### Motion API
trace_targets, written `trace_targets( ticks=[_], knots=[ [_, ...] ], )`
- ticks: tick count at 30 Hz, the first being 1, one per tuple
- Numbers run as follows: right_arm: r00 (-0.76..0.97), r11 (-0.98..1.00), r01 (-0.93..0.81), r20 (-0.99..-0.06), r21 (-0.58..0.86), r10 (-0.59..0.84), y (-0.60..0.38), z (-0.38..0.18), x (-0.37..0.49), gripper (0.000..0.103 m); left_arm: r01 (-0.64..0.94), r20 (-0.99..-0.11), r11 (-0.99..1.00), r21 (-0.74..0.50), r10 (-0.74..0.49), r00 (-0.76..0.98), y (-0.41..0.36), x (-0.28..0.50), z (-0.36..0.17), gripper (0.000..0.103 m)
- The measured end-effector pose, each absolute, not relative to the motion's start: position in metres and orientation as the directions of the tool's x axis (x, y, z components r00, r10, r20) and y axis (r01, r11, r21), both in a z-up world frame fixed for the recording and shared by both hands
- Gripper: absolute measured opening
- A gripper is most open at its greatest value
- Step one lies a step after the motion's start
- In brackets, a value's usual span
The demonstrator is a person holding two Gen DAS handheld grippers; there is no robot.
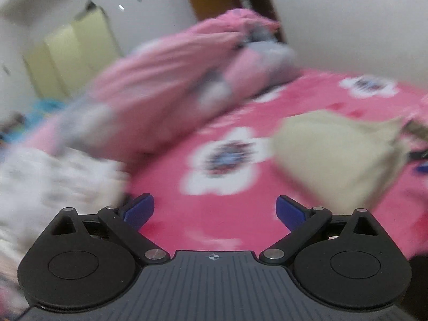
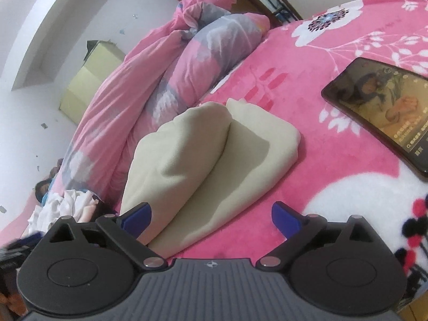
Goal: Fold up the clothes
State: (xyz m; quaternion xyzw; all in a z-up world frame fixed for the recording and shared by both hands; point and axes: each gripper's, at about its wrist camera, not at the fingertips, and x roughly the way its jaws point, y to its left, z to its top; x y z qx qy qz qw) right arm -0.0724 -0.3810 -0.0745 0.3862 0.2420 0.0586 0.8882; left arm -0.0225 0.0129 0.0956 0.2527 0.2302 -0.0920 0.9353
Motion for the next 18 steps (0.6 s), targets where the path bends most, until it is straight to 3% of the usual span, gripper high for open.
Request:
trace_targets(
  ticks=[3,5,11,18],
  knots=[
    [0.873,0.689,0.09,-0.39,0.719,0.293,-0.379,-0.074,-0.07,0.103,0.192,-0.412,0.786,0.588,0.086,0.907,0.03,-0.024,0.094,0.103],
    [0.872,0.679,0.094,-0.39,0.728,0.297,-0.377,-0.074,-0.068,0.103,0.182,-0.416,0.765,0.618,0.122,0.901,0.032,-0.022,0.076,0.103],
    [0.862,0.672,0.116,-0.41,0.732,0.298,-0.37,-0.071,-0.068,0.103,0.346,-0.51,0.775,0.529,-0.036,0.86,-0.003,-0.024,-0.022,0.101],
    [0.844,0.675,0.136,-0.442,0.725,0.304,-0.366,-0.067,-0.064,0.103,0.547,-0.482,0.808,0.219,-0.397,0.781,-0.049,-0.042,-0.026,0.103]
  ],
)
